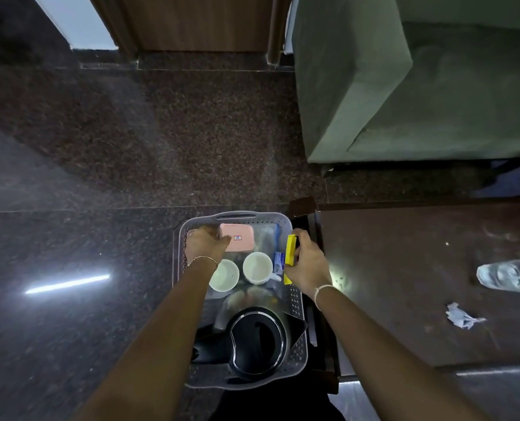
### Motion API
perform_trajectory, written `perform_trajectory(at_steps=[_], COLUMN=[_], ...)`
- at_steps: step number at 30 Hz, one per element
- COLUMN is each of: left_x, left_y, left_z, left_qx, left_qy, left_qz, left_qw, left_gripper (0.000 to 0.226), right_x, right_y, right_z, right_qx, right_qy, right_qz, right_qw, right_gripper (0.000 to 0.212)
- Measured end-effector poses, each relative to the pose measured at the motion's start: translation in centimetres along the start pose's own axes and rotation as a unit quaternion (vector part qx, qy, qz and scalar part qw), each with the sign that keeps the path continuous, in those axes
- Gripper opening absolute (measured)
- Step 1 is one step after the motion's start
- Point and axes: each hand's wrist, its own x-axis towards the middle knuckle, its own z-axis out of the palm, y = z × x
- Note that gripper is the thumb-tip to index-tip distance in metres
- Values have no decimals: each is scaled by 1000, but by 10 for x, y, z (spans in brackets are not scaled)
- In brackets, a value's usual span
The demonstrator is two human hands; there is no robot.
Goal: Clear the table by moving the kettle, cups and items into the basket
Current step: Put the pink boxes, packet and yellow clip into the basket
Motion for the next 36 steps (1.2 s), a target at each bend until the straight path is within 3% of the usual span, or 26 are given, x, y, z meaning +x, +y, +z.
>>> perform_trajectory(at_steps=[8, 11, 23, 31, 36], left_x=[5, 4, -10, -56, -106], left_y=[-5, -7, -3, 62, 116], left_z=[5, 7, 4, 18, 58], left_qx=[22, 19, 83, 51, 42], left_qy=[22, 29, 20, -26, -96], left_qz=[18, 33, 115, 206, 257], left_qw=[999, 999, 990, 977, 961], left_gripper=[31, 38, 38, 27, 22], right_x=[2, 3, -4, -32, -55], right_y=[-9, -10, 5, 25, 61], right_z=[5, 5, -3, -59, -109], right_qx=[-115, -131, -45, 3, 23], right_qy=[6, 2, 66, 116, 129], right_qz=[9, 16, 2, 2, 32], right_qw=[993, 991, 997, 993, 991], right_gripper=[31, 30, 21, 21, 18])
